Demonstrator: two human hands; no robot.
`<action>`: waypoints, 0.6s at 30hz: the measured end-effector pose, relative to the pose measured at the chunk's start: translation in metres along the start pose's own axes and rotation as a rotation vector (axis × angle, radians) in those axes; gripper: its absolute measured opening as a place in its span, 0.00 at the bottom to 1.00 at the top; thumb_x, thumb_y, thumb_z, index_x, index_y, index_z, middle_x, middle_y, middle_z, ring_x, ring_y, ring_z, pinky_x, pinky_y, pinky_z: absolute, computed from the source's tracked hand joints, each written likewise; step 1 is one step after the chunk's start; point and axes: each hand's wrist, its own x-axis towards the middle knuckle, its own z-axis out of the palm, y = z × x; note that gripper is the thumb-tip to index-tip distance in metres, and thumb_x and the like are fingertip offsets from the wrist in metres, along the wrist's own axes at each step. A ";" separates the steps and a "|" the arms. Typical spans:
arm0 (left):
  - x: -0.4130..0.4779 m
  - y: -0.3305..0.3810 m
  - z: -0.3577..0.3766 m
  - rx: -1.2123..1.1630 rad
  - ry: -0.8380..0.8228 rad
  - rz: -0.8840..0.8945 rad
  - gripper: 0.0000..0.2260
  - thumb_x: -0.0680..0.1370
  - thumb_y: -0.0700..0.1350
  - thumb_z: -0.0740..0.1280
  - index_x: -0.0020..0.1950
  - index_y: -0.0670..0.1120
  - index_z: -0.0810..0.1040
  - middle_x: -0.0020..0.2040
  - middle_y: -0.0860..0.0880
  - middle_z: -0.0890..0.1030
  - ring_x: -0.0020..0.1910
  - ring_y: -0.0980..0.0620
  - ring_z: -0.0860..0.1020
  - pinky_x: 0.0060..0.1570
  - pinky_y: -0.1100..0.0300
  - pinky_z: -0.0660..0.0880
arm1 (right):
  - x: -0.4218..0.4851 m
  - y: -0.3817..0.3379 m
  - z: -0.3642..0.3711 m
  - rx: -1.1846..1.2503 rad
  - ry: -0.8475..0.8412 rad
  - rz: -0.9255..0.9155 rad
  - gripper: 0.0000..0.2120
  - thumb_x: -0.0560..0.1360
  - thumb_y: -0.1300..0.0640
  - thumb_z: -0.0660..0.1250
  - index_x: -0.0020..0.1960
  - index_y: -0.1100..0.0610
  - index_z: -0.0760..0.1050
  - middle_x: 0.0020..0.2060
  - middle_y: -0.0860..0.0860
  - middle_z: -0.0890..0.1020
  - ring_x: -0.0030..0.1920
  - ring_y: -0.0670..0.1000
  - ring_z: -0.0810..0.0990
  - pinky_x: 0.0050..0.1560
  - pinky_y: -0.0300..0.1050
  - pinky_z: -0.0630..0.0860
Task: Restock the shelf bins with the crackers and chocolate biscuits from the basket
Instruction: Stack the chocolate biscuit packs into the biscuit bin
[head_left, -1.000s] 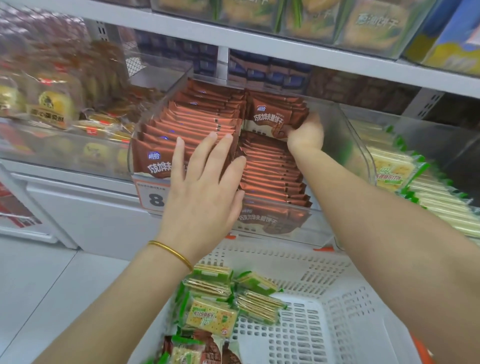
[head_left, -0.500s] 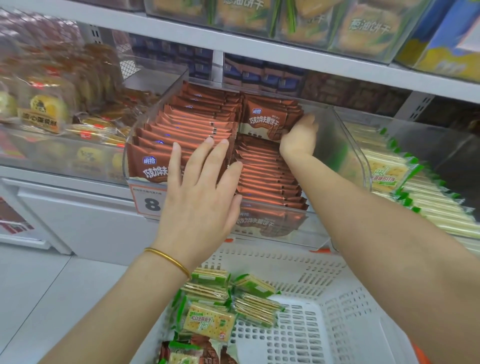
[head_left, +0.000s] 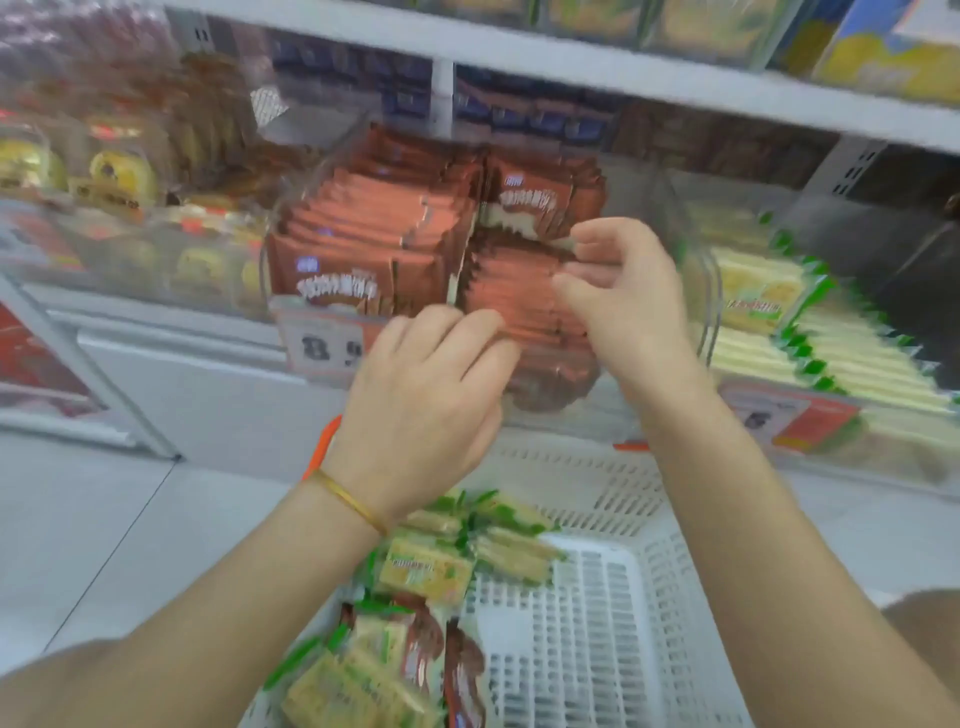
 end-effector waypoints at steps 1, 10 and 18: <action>-0.004 0.003 -0.002 -0.024 -0.046 0.006 0.09 0.74 0.40 0.62 0.50 0.41 0.80 0.51 0.44 0.80 0.46 0.40 0.76 0.42 0.49 0.72 | -0.031 0.002 -0.005 0.081 -0.037 -0.031 0.14 0.72 0.66 0.67 0.49 0.48 0.73 0.48 0.48 0.79 0.44 0.49 0.81 0.48 0.47 0.79; -0.043 0.017 0.033 -0.017 -0.559 -0.044 0.13 0.77 0.44 0.57 0.52 0.43 0.79 0.50 0.45 0.79 0.51 0.43 0.74 0.39 0.54 0.70 | -0.215 0.196 0.060 -0.491 -1.021 0.708 0.21 0.79 0.56 0.63 0.69 0.61 0.65 0.58 0.57 0.74 0.57 0.54 0.75 0.52 0.45 0.73; -0.044 0.013 0.045 -0.079 -0.790 -0.107 0.12 0.80 0.45 0.57 0.60 0.45 0.75 0.58 0.47 0.76 0.59 0.47 0.70 0.54 0.48 0.73 | -0.260 0.234 0.103 -0.382 -0.861 1.067 0.19 0.72 0.53 0.72 0.54 0.61 0.68 0.42 0.54 0.74 0.37 0.50 0.74 0.32 0.42 0.69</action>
